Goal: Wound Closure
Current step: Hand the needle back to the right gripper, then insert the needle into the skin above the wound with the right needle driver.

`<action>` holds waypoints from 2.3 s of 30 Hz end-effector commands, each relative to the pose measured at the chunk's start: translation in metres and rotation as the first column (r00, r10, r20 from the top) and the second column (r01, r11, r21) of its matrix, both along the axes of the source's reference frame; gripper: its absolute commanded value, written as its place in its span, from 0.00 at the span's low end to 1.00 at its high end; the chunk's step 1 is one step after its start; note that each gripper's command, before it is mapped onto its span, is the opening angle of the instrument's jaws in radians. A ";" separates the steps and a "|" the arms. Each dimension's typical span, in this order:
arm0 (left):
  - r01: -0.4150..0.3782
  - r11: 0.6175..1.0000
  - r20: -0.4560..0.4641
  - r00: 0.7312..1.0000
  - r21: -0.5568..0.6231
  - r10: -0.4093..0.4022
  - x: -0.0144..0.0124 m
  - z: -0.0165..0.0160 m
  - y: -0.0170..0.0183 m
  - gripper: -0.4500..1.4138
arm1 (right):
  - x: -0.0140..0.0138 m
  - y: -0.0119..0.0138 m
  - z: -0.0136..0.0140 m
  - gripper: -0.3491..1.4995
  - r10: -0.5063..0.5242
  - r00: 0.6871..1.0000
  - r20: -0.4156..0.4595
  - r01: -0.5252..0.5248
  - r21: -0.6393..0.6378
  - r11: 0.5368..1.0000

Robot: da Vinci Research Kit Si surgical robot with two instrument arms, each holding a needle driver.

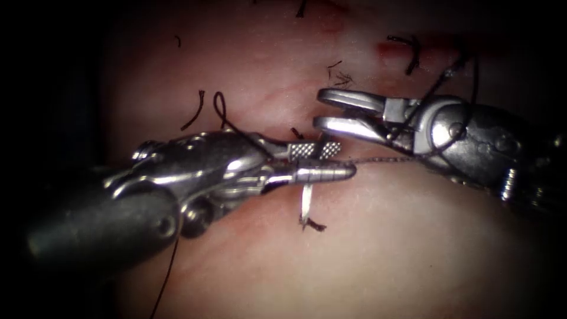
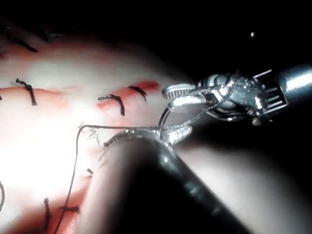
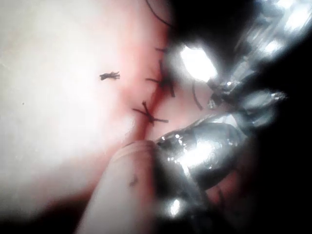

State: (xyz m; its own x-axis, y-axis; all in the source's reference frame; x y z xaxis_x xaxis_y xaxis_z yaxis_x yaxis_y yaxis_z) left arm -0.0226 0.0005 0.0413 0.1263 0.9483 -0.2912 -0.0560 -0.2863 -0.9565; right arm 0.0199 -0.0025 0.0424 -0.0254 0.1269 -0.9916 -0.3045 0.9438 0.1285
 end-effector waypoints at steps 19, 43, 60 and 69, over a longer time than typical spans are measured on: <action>-0.174 0.960 -0.455 0.889 -0.221 0.056 -0.0020 0.0043 -0.0020 0.66 | -0.0061 0.0066 0.0071 0.00 -0.138 0.977 0.163 0.194 -0.401 0.895; -0.385 0.871 -0.729 0.683 -0.304 0.048 -0.0057 0.0124 -0.0032 0.49 | -0.0033 0.0062 0.0103 0.00 -0.059 0.991 0.118 0.115 -0.558 0.822; -0.389 0.871 -0.733 0.679 -0.302 0.049 -0.0060 0.0130 -0.0035 0.42 | -0.0021 0.0054 0.0122 0.00 -0.051 0.985 0.166 0.145 -0.624 0.767; -0.392 0.871 -0.731 0.680 -0.296 0.058 -0.0061 0.0127 -0.0036 0.42 | -0.0021 0.0053 0.0130 0.00 -0.058 0.976 0.210 0.185 -0.662 0.726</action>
